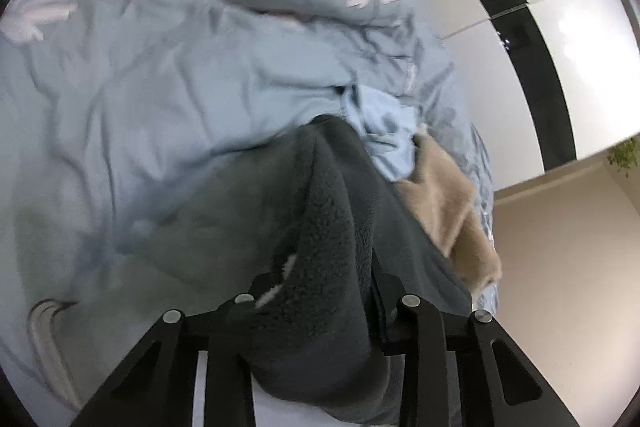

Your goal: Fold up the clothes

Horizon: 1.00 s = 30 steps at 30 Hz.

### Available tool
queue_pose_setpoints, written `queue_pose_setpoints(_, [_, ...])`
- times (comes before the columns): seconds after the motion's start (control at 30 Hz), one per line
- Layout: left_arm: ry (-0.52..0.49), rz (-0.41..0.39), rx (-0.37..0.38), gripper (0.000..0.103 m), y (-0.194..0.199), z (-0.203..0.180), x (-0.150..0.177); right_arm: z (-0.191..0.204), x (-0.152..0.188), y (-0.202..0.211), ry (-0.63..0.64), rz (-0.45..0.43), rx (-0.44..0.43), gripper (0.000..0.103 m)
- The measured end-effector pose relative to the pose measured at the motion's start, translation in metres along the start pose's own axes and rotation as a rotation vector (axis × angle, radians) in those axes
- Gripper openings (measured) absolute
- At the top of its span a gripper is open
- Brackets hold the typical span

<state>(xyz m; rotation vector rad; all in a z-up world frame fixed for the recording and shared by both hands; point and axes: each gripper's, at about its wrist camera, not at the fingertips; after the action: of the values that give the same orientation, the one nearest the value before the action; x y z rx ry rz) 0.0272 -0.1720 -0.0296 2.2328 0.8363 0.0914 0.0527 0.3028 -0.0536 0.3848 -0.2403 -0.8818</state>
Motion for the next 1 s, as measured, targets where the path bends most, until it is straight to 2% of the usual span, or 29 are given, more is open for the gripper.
queue_pose_setpoints(0.07, [-0.029,0.001,-0.005,0.033,0.016,-0.008,0.008,0.008,0.010,0.015,0.037,0.006,0.010,0.044])
queue_pose_setpoints(0.17, [-0.041,0.022,-0.011,0.033,0.040,0.002,0.034,0.005,0.031,0.041,0.074,0.026,0.041,0.044])
queue_pose_setpoints(0.37, [-0.029,0.081,-0.037,0.033,0.073,0.046,0.089,-0.044,0.085,0.081,0.058,0.064,0.104,0.044])
queue_pose_setpoints(0.53, [0.005,0.117,-0.039,0.033,0.091,0.074,0.115,-0.082,0.117,0.099,-0.005,0.079,0.132,0.044])
queue_pose_setpoints(0.73, [0.076,0.152,-0.018,0.033,0.085,0.095,0.122,-0.092,0.121,0.096,-0.035,0.084,0.149,0.044])
queue_pose_setpoints(0.9, [0.048,0.152,-0.031,0.033,0.088,0.081,0.119,-0.070,0.120,0.104,0.010,0.087,0.155,0.044])
queue_pose_setpoints(1.0, [0.064,0.160,-0.037,0.033,0.087,0.078,0.117,-0.062,0.117,0.102,0.031,0.091,0.163,0.044])
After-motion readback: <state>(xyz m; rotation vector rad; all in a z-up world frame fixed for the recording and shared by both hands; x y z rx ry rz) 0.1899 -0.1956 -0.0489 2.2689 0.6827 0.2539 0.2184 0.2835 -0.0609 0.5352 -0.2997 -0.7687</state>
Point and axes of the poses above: each gripper's, at about its wrist camera, not at the fingertips, and y roughly against the way its jaws point, z to its left, x to its underside, and after that the axes turned 10 degrees about z, right-handed
